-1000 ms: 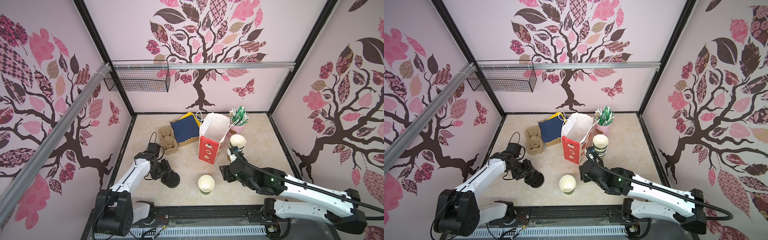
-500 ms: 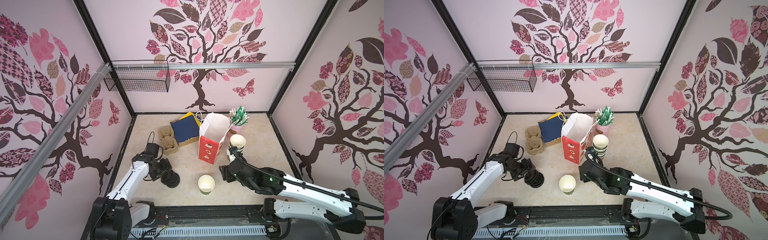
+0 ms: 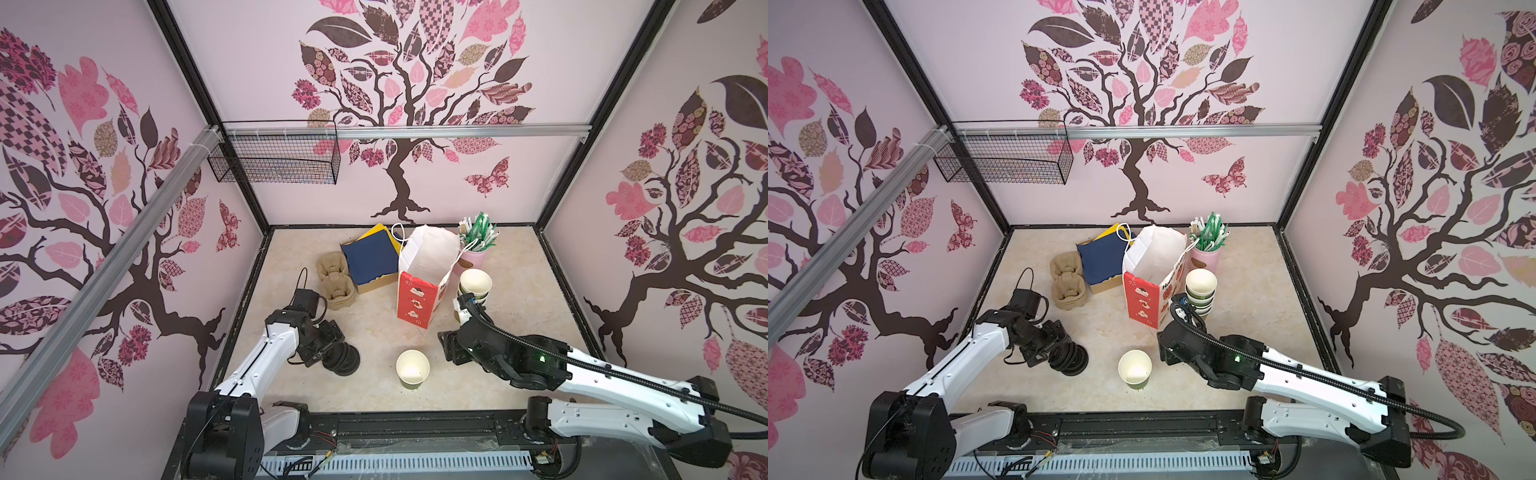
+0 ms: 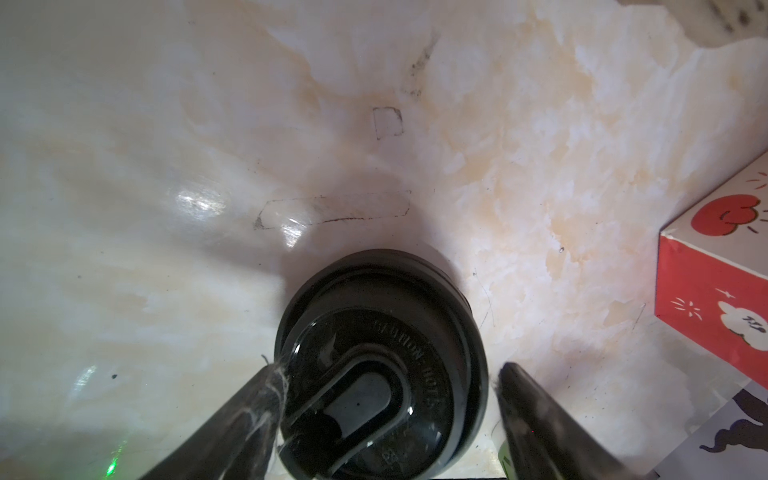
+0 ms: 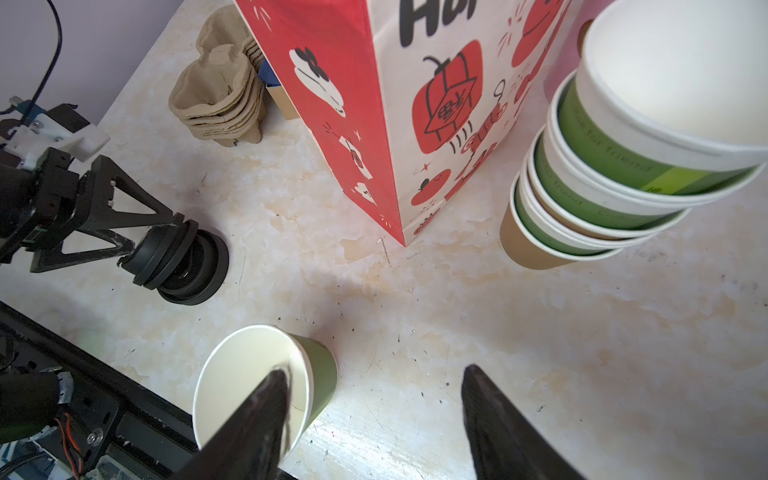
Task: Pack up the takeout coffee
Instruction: 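Close the left gripper on the top black lid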
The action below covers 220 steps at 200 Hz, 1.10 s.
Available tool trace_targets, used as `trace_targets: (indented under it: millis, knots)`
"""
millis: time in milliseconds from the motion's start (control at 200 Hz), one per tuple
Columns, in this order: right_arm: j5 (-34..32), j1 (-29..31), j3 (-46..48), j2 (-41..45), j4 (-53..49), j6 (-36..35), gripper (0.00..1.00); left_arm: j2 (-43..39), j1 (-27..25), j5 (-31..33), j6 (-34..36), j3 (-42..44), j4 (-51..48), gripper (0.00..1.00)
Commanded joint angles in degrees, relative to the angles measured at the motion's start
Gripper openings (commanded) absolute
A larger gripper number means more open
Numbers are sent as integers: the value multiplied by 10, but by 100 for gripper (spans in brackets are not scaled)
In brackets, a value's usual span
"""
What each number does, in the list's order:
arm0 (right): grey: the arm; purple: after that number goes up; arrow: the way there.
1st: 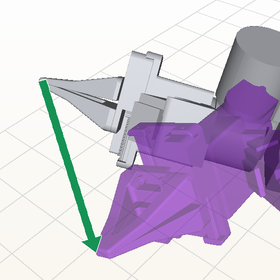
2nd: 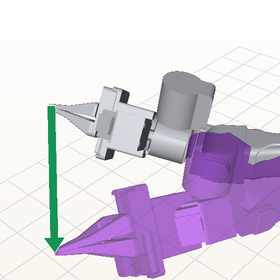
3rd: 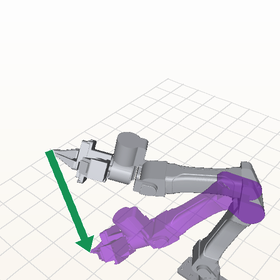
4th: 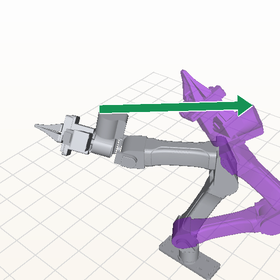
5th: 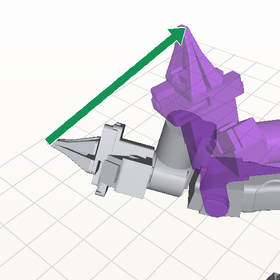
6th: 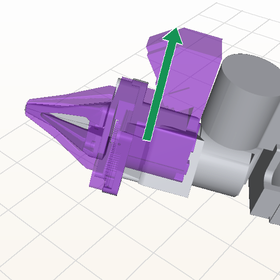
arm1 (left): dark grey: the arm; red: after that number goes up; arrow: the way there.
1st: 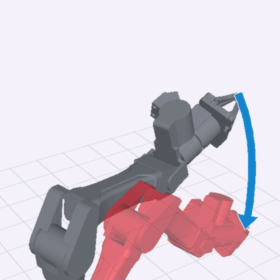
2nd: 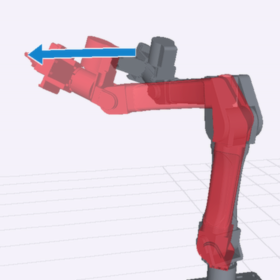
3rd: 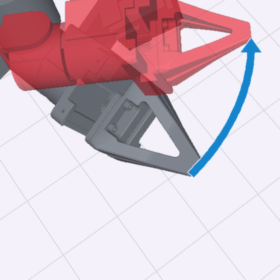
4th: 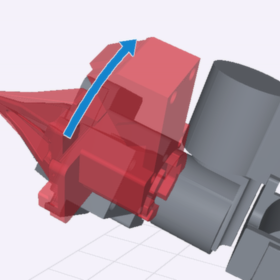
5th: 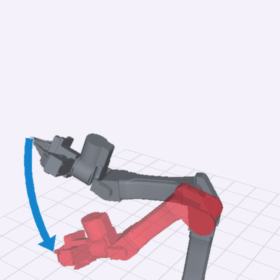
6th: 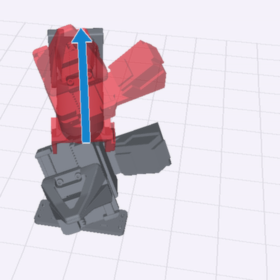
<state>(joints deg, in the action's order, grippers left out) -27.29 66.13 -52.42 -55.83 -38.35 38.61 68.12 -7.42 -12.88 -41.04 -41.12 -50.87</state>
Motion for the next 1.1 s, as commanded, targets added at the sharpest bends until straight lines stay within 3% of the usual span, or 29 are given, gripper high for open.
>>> trace_targets:
  millis: [0,285,440,1095]
  knots:
    - [-11,-2,-3,7,-9,-1,70,5,3,7,-5,14,1,84]
    - [-13,-2,-2,10,-12,4,70,-45,7,60,-26,-7,-28,90]
    - [-12,-2,0,10,-10,5,70,-47,14,42,-36,17,-18,96]
    - [-5,-2,-10,-1,-9,-3,70,1,15,-8,-22,36,27,89]
